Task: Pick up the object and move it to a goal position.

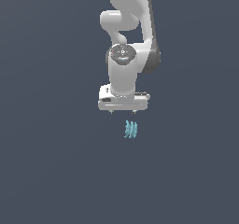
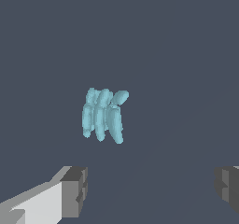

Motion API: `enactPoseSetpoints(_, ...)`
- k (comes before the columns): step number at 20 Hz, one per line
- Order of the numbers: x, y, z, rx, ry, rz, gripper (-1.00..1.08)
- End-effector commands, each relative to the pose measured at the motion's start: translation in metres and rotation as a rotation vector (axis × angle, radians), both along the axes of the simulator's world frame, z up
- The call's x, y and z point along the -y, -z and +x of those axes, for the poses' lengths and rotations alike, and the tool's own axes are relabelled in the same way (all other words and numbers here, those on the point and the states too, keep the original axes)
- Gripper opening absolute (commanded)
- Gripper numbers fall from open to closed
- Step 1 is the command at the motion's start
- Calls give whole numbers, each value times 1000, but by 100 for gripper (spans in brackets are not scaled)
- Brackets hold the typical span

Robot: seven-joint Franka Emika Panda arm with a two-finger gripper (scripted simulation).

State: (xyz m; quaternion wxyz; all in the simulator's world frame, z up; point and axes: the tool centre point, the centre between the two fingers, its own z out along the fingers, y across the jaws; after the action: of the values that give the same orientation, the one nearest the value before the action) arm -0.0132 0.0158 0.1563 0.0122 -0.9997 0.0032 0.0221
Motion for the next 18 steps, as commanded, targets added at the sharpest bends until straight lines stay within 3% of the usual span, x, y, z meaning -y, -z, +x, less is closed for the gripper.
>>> enactPoseSetpoints(1,0,0,0,0,0,0,100)
enactPoseSetpoints(10,-1,-2,9,25,-3,22,100)
enactPoseSetpoints(18,-5,3,11,26,9,17,100)
